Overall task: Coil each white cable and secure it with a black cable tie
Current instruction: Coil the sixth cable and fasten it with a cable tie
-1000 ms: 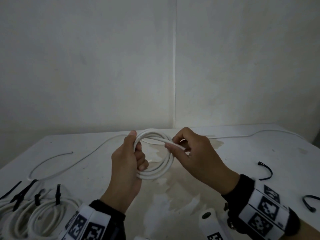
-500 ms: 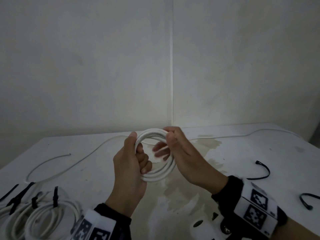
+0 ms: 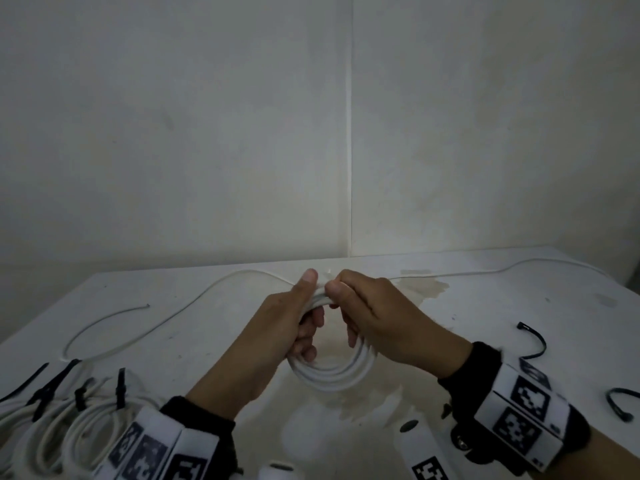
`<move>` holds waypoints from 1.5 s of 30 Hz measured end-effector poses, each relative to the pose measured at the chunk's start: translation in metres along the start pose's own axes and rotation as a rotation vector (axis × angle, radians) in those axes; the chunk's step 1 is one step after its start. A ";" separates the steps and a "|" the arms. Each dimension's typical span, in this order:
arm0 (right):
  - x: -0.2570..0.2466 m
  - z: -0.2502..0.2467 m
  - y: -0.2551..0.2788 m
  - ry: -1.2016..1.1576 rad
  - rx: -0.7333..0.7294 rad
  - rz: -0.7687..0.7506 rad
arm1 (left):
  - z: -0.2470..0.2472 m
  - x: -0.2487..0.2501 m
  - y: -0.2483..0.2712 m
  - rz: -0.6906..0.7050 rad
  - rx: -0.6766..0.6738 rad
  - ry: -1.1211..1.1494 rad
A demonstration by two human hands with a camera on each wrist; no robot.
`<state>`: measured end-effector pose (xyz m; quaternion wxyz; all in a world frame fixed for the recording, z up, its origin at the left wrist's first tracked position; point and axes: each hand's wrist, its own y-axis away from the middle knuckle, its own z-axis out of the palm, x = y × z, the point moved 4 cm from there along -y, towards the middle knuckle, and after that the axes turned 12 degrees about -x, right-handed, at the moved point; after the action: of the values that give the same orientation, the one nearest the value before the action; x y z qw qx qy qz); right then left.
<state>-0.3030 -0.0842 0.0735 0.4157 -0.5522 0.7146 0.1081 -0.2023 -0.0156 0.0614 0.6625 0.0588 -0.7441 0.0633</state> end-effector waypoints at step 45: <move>0.098 -0.063 0.120 -0.272 0.330 0.320 | 0.116 -0.047 -0.063 -0.005 0.065 0.196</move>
<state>-0.4433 -0.1472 0.0073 0.5700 -0.3372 0.7382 0.1280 -0.2994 -0.0970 0.0021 0.7299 0.0754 -0.6733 0.0911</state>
